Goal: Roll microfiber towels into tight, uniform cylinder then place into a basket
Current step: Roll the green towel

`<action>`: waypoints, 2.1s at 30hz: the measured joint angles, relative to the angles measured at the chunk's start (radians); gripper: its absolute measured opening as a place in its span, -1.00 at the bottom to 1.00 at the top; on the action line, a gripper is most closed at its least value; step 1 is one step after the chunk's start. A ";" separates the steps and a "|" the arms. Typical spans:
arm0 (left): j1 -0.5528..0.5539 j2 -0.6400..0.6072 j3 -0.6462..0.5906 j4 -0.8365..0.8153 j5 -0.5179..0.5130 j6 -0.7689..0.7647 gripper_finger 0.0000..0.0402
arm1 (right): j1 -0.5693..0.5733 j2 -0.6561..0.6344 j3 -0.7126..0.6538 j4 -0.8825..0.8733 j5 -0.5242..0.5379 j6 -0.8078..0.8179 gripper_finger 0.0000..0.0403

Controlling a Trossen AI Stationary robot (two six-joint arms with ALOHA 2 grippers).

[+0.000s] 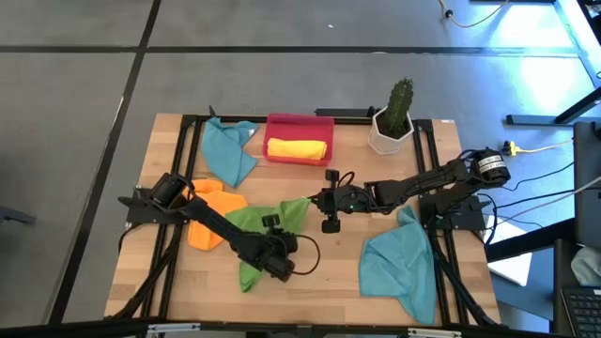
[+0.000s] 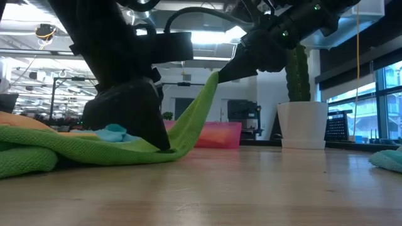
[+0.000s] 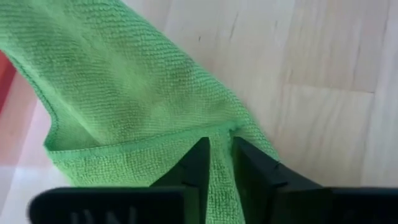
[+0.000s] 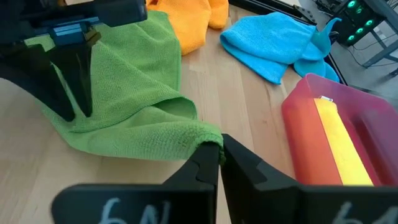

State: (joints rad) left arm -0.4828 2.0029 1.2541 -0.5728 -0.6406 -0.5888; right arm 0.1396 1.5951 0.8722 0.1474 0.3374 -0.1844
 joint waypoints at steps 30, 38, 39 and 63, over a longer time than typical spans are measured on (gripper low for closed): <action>-0.085 -0.002 0.106 -0.176 -0.184 -0.026 -1.00 | 0.000 0.000 0.000 -0.003 0.000 0.000 -0.94; -0.100 0.004 0.107 -0.130 -0.140 -0.028 -0.94 | 0.000 0.000 0.000 -0.003 0.000 0.001 -0.91; -0.094 0.005 0.107 -0.130 -0.127 -0.029 -0.91 | 0.000 0.000 0.000 -0.003 0.000 0.004 -0.91; -0.022 0.096 0.108 -0.100 -0.022 0.043 -0.58 | 0.000 0.000 0.000 -0.011 -0.001 0.001 -0.91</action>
State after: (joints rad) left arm -0.5045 2.0987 1.3617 -0.6723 -0.6629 -0.5457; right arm 0.1394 1.5951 0.8722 0.1363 0.3363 -0.1833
